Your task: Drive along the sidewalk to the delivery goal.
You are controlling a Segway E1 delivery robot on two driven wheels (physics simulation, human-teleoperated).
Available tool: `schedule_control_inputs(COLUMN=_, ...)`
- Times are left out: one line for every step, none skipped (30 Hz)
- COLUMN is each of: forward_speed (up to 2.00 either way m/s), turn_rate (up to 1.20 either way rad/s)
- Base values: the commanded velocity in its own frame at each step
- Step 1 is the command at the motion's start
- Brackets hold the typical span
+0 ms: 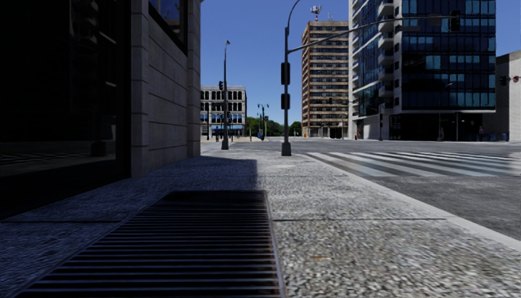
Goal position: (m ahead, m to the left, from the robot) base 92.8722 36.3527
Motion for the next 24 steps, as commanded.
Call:
schedule_control_inputs(forward_speed=2.0, turn_rate=0.0)
schedule_control_inputs(forward_speed=2.0, turn_rate=0.0)
schedule_control_inputs(forward_speed=2.0, turn_rate=0.0)
schedule_control_inputs(forward_speed=2.0, turn_rate=0.0)
schedule_control_inputs(forward_speed=2.0, turn_rate=0.0)
schedule_control_inputs(forward_speed=2.0, turn_rate=0.0)
schedule_control_inputs(forward_speed=2.0, turn_rate=0.0)
schedule_control_inputs(forward_speed=2.0, turn_rate=0.0)
schedule_control_inputs(forward_speed=2.0, turn_rate=0.0)
schedule_control_inputs(forward_speed=2.0, turn_rate=0.0)
schedule_control_inputs(forward_speed=2.0, turn_rate=0.0)
schedule_control_inputs(forward_speed=2.0, turn_rate=0.0)
schedule_control_inputs(forward_speed=2.0, turn_rate=0.0)
schedule_control_inputs(forward_speed=2.0, turn_rate=0.0)
schedule_control_inputs(forward_speed=2.0, turn_rate=0.0)
schedule_control_inputs(forward_speed=2.0, turn_rate=0.0)
schedule_control_inputs(forward_speed=2.0, turn_rate=0.0)
schedule_control_inputs(forward_speed=2.0, turn_rate=0.0)
schedule_control_inputs(forward_speed=2.0, turn_rate=0.0)
schedule_control_inputs(forward_speed=2.0, turn_rate=0.0)
schedule_control_inputs(forward_speed=2.0, turn_rate=0.0)
schedule_control_inputs(forward_speed=2.0, turn_rate=0.0)
schedule_control_inputs(forward_speed=2.0, turn_rate=0.0)
schedule_control_inputs(forward_speed=2.0, turn_rate=0.0)
